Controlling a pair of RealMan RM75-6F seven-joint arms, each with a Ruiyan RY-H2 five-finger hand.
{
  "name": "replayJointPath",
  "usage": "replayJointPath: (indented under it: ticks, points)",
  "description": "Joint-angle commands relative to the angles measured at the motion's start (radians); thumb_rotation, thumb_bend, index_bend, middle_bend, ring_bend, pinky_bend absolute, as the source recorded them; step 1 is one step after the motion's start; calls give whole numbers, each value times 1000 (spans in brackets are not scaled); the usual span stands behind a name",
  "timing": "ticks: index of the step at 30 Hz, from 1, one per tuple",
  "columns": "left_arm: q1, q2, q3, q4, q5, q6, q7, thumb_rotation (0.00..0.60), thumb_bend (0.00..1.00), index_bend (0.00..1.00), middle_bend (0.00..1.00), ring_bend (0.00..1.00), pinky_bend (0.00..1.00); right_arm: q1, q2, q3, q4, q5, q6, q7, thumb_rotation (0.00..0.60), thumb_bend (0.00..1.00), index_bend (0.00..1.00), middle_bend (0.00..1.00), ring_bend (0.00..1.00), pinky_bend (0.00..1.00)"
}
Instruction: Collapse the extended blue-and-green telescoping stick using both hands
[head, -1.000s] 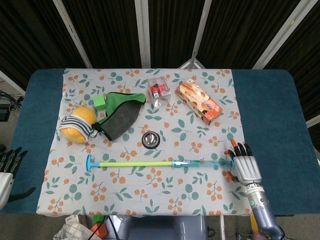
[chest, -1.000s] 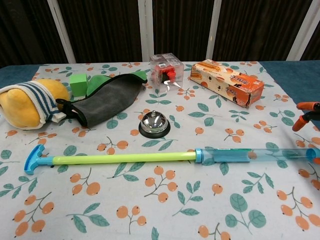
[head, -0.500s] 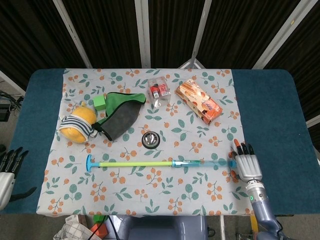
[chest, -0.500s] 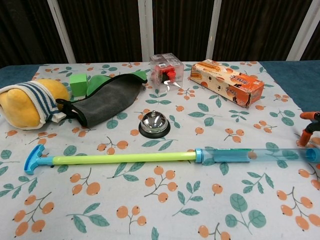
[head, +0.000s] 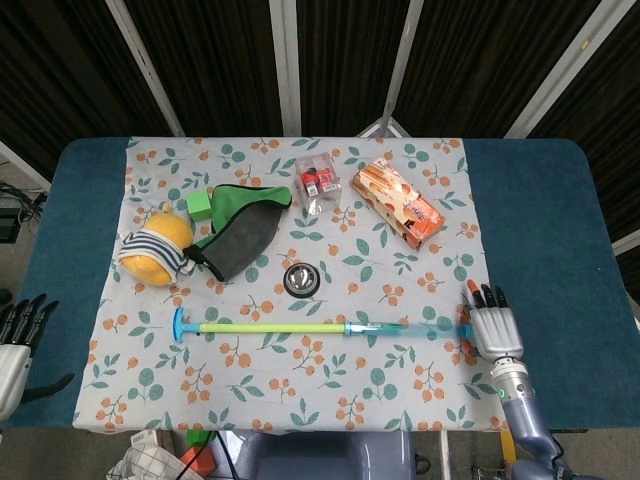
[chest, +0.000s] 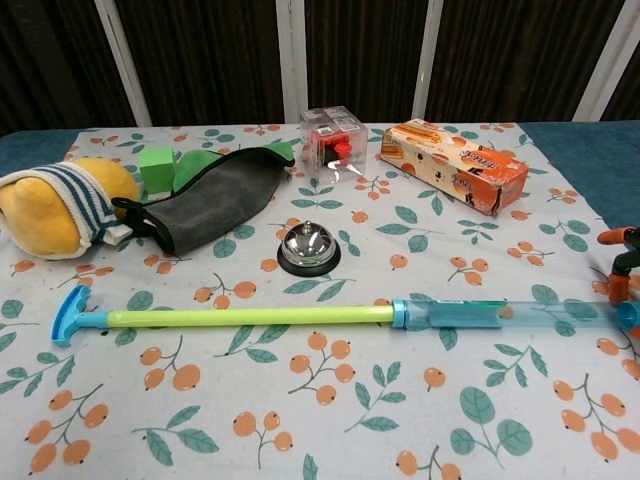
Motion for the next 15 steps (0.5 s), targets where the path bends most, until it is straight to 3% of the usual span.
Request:
replayJointPath:
  ticks: [1,12,15]
  points:
    - [-1,0,1,0,0,-3,2,600,50,0,0,0,0,0,2,-1,-3,1,3,3,600,320,552,126,22,0]
    - [-23,13,7,-44,-4,-50,26,600,90,7,0,0,0,4,12,-10,-21,-15,13,12,600,319,597,135,22,0]
    - [-42,17,1,-71,-13,-80,55,600,136,96,5,0,2,4,16,-12,-26,-17,14,16,600,320,598,135,22,0]
